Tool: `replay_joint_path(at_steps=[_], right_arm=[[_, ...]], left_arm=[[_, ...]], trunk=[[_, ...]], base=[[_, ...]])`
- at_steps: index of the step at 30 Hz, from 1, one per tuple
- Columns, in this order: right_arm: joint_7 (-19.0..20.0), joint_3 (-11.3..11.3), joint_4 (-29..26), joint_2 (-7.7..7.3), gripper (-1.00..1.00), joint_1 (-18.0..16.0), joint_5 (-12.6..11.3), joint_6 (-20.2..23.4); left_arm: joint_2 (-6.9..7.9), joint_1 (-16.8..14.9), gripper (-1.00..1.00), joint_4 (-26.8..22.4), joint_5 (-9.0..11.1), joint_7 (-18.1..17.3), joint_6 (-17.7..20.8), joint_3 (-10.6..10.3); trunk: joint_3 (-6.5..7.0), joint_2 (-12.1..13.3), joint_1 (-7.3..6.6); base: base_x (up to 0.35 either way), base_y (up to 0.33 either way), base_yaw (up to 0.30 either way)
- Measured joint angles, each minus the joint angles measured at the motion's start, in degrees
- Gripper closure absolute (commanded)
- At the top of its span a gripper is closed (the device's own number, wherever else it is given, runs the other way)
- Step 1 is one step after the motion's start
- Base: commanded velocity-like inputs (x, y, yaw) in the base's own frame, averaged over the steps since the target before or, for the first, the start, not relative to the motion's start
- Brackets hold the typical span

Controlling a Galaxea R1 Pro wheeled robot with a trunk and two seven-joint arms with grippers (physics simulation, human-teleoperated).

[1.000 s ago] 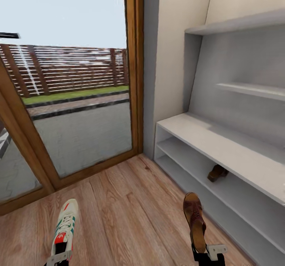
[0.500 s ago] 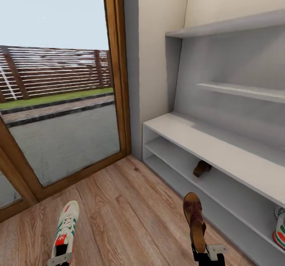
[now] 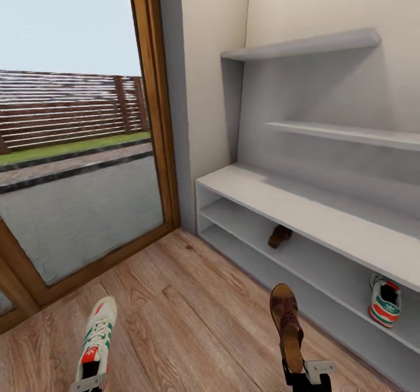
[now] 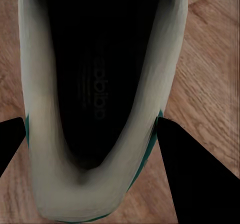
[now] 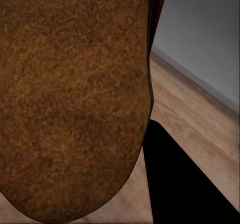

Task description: Pick up the two gym shoes and the two sandals from the corridor floor and place them onto the hallstand (shoe rack) in the corridor, making sure they are on the rack and not on the floor. Arrange them so the two gym shoes are next to each other and the two sandals are next to each other.

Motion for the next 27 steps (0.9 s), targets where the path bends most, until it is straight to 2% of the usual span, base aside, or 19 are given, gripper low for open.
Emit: replay_joint_path(at_steps=[7,22,27], right_arm=[[0.0,0.0,0.0,0.0,1.0,0.0,0.0,0.0],[0.0,0.0,0.0,0.0,1.0,0.0,0.0,0.0],[0.0,0.1,0.0,0.0,1.0,0.0,0.0,0.0]], left_arm=[[0.0,0.0,1.0,0.0,-0.1,0.0,0.0,0.0],[0.0,0.0,1.0,0.0,-0.1,0.0,0.0,0.0],[0.0,0.0,1.0,0.0,-0.1,0.0,0.0,0.0]], trunk=[[0.27,0.0,0.02],[0.86,0.0,0.02],[1.06,0.0,0.0]], base=[[-0.115,0.104,-0.232],[-0.225,0.213,-0.232],[-0.044,0.043,-0.232]])
